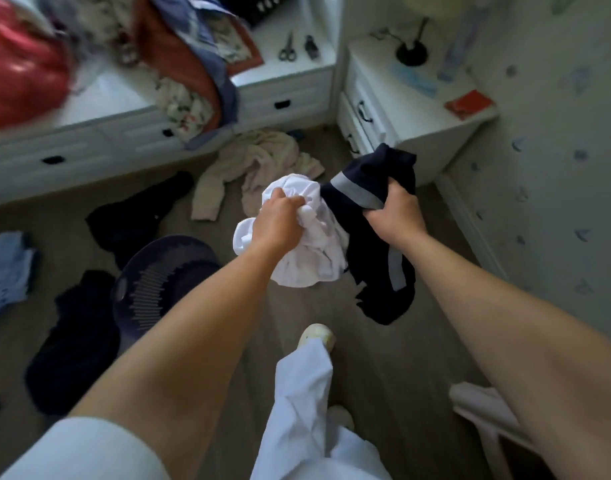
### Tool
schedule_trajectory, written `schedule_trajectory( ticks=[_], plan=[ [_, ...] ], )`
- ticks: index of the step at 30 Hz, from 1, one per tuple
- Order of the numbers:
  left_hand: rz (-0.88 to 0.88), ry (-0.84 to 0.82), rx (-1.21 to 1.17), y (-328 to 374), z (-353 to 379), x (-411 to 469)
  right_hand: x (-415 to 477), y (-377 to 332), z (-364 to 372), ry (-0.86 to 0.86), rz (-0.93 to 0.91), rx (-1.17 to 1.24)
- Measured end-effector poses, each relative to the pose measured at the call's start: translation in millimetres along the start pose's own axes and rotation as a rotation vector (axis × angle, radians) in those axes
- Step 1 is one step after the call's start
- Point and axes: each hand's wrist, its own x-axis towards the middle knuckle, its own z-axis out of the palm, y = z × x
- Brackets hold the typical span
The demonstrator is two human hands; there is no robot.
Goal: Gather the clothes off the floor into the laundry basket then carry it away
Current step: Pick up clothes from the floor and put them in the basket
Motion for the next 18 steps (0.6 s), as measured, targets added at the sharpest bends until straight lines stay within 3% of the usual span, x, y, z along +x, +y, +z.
schedule_trajectory(
  ticks=[4,10,18],
  plan=[
    [-0.195,0.089,-0.054,-56.8,-63.1,-64.5,-29.0,-91.8,25.6,-0.047,-0.198,-0.025],
    [-0.350,0.237,-0.087,-127.8,-152.3,-129.0,-72.1,-217.2,94.0,-0.203,-0.460,-0.083],
    [-0.464,0.283,-0.049,-260.9,-236.7,-163.6,-105.0,-338.2,207.3,-0.310,-0.497,0.008]
  ],
)
